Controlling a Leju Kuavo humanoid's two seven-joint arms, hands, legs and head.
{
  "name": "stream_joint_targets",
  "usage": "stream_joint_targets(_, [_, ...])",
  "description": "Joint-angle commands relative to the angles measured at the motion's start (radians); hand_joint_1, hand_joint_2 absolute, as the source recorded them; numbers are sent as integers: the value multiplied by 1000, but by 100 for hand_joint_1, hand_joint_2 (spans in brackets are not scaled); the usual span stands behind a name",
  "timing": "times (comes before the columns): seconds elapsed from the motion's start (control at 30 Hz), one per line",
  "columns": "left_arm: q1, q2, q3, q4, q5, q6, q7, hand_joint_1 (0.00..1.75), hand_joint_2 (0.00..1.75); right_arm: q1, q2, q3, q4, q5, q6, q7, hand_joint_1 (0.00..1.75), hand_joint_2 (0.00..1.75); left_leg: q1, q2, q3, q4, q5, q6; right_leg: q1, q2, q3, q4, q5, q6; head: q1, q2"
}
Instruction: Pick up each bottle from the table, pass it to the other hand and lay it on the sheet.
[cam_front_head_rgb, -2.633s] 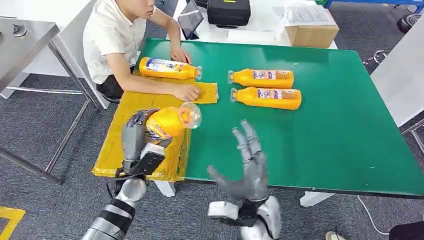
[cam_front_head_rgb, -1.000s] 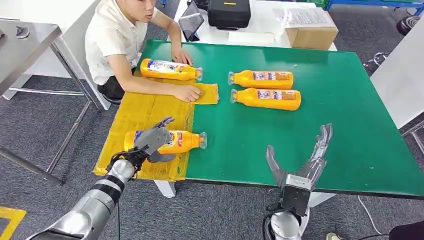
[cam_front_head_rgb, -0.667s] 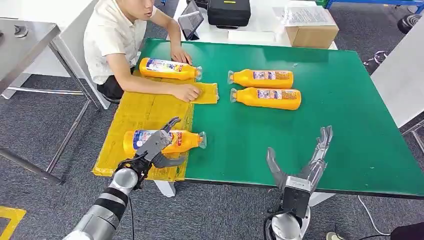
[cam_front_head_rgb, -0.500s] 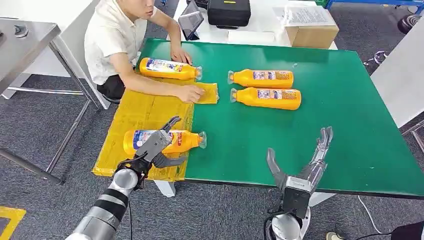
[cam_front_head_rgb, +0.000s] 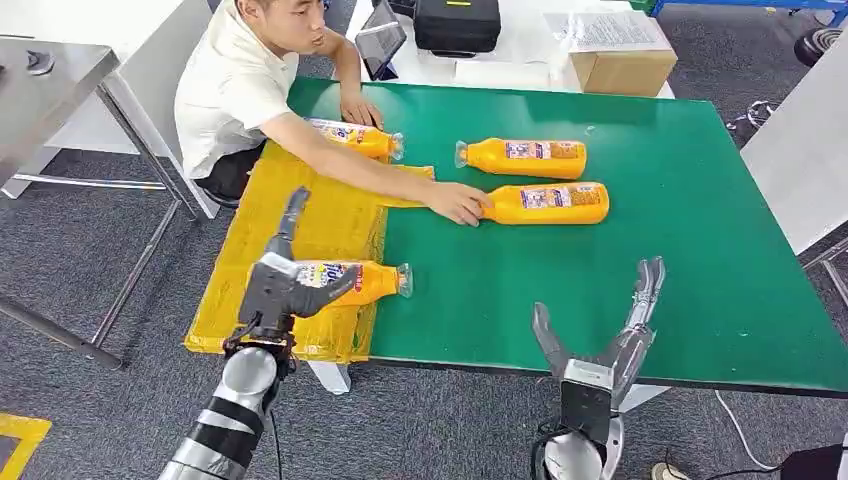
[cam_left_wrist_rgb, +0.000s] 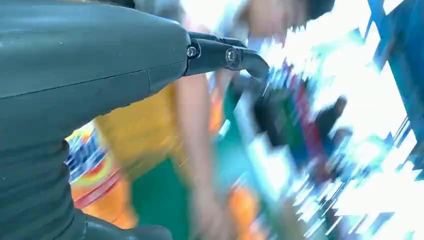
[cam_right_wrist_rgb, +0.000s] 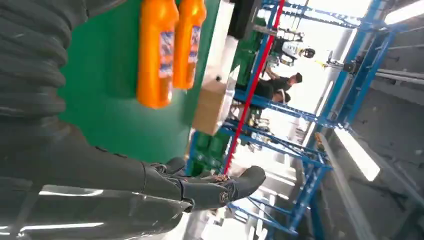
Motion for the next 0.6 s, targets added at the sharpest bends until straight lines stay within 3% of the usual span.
stream_joint_targets(0.03, [198,6,39,-325,110,201,-155,0,175,-30,-22,-312,236,505,3,0,0,175,2,2,7,-3,-2,-1,2,3,7,-4,-1,-2,0,0])
stream_joint_targets(0.13, [225,14,-14,-340,62,184,-145,0,175,-57,-59,-454,256,668,3,0,0,175,2,-1,4,-1,-1,-1,2,0,5,-3,-1,-1,0,0])
stream_joint_targets(0.23, [228,12,-65,-325,46,155,-119,0,175,-86,-88,-508,302,760,3,21,0,175,1,-5,3,-1,-1,-1,1,-3,5,-3,-2,0,0,0])
stream_joint_targets(0.4, [219,12,-57,-287,37,189,-96,0,175,-113,-177,-379,442,814,3,187,0,175,0,-2,3,-1,-1,-1,0,1,5,-3,-2,1,0,0])
stream_joint_targets(0.47, [226,2,-61,-258,84,133,-59,0,175,-121,-222,-314,495,821,3,265,0,175,0,-2,4,-2,-1,-1,0,0,6,-3,-2,1,0,0])
stream_joint_targets(0.6, [215,-16,-76,-200,94,131,-65,0,175,-173,-291,-229,611,808,3,331,0,175,0,-2,4,-2,-1,-1,0,0,5,-3,-2,1,0,0])
